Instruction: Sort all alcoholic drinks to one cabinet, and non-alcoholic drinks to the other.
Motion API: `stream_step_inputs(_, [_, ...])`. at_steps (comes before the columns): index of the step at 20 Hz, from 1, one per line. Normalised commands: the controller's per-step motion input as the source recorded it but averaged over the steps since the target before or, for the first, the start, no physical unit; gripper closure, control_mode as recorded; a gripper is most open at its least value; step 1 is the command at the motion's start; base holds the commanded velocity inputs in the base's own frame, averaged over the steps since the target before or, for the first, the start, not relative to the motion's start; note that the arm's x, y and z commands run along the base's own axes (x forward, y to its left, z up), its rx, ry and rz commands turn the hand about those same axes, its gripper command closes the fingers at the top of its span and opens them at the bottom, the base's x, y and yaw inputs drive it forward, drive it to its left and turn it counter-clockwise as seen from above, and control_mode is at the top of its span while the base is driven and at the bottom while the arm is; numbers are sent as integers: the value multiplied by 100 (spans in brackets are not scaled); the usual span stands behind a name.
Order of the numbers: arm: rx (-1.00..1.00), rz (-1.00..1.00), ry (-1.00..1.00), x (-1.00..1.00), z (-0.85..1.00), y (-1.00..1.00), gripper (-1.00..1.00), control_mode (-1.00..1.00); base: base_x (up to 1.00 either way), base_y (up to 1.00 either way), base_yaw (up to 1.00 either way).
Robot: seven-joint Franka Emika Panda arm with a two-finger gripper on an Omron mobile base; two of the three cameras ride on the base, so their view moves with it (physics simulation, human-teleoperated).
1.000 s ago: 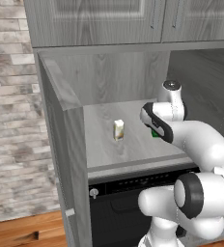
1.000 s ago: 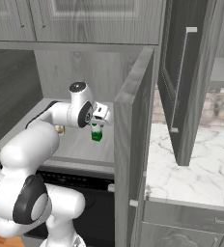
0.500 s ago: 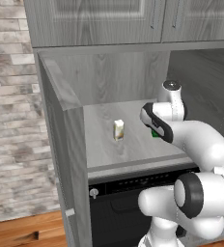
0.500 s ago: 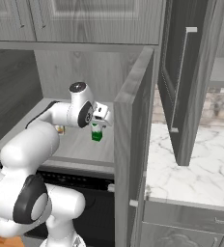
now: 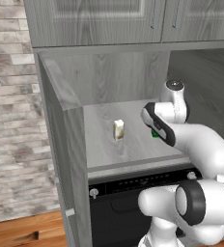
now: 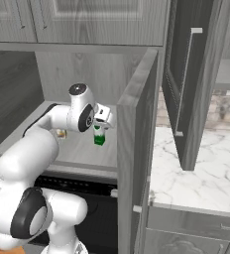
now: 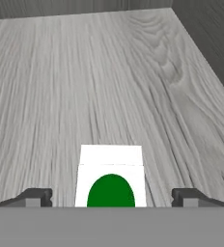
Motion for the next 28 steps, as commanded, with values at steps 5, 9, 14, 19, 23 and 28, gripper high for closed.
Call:
stream_step_inputs(5, [0,0,-13,-26,14,0,-100,-100,0,0,0])
stream_step_inputs(9, [0,0,-10,-26,8,0,-100,-100,0,0,0])
stream_step_inputs(14, [0,0,-11,-31,10,0,-100,-100,0,0,0])
stream_step_inputs(19, [0,-1,-11,-30,17,0,-100,-100,0,0,0])
stream_step_inputs(23, [0,-1,-12,-27,22,0,-100,-100,0,0,0])
stream_step_inputs(28, [0,-1,-11,-31,25,0,-100,-100,0,0,0])
